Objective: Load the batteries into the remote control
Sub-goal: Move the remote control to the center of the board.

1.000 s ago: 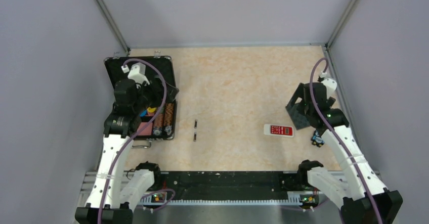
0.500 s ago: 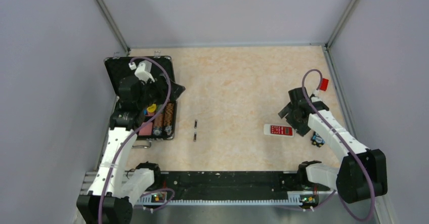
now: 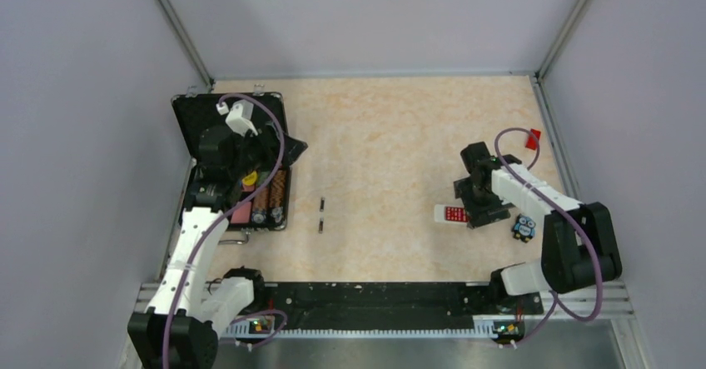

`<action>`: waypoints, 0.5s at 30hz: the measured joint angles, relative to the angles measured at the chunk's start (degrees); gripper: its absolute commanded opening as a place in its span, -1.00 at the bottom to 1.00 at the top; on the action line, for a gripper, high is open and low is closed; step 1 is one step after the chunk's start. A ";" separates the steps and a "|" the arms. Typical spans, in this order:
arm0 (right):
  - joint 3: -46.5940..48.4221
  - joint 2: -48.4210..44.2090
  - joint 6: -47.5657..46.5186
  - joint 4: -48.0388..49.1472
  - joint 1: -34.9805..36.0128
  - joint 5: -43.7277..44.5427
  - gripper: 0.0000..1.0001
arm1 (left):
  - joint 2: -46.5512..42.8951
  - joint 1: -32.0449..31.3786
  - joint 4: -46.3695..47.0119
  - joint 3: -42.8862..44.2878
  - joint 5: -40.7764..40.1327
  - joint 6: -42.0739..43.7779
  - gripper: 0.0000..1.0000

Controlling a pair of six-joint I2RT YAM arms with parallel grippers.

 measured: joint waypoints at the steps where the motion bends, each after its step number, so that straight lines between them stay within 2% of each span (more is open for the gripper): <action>1: 1.14 1.66 0.85 -0.35 0.00 -0.17 0.71 | 0.00 0.00 0.00 -0.09 -0.20 0.02 0.93; 8: 4.46 9.57 3.67 -1.64 0.00 -1.68 0.55 | -0.17 0.00 -0.04 -0.13 -0.72 0.59 0.92; 10: 5.14 11.28 4.17 -2.01 -0.07 -2.27 0.44 | -0.31 0.00 -0.11 -0.13 -0.94 0.94 0.92; 13: 6.10 12.39 4.68 -1.73 -0.04 -2.36 0.14 | -0.55 0.00 -0.17 -0.13 -1.51 1.70 0.92; 14: 6.34 12.59 4.68 -1.64 -0.04 -2.34 -0.04 | -0.57 0.00 -0.22 -0.13 -1.68 1.90 0.92; 15: 6.43 12.70 4.59 -1.66 -0.02 -2.34 -0.31 | -0.59 0.00 -0.33 -0.13 -1.79 2.01 0.92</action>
